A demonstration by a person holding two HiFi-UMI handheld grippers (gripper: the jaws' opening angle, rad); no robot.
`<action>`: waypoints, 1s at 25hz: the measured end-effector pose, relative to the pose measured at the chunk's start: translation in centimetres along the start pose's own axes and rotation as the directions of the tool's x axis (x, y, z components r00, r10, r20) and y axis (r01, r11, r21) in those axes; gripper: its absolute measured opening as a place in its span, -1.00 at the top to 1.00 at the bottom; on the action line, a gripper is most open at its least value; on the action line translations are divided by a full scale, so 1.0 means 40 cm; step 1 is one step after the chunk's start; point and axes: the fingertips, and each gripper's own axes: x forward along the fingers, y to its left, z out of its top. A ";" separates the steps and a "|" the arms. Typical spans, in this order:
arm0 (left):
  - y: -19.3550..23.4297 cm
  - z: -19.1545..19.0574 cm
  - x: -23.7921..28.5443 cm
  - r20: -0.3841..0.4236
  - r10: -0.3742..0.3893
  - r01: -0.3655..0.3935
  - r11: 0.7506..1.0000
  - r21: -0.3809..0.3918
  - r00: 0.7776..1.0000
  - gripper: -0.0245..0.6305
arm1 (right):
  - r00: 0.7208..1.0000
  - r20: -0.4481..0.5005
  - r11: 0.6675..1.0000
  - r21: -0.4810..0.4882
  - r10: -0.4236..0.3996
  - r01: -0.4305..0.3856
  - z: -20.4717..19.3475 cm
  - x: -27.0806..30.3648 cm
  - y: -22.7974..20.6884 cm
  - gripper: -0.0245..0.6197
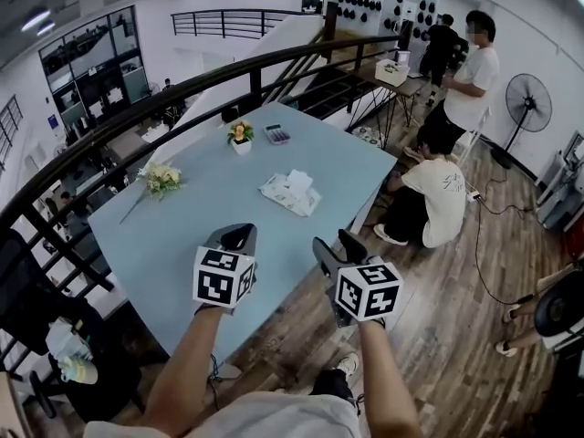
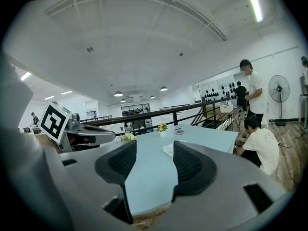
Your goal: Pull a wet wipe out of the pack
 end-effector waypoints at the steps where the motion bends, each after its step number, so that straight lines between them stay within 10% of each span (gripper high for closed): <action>1: 0.003 0.003 0.008 0.000 0.007 -0.007 1.000 0.000 1.000 0.94 | 1.000 0.001 1.000 -0.002 0.006 -0.006 0.002 0.008 -0.008 0.23; 25: -0.011 0.071 0.240 -0.066 0.248 -0.251 0.967 -0.045 0.967 0.94 | 0.969 -0.044 0.969 -0.032 0.245 -0.246 0.083 0.213 -0.284 0.20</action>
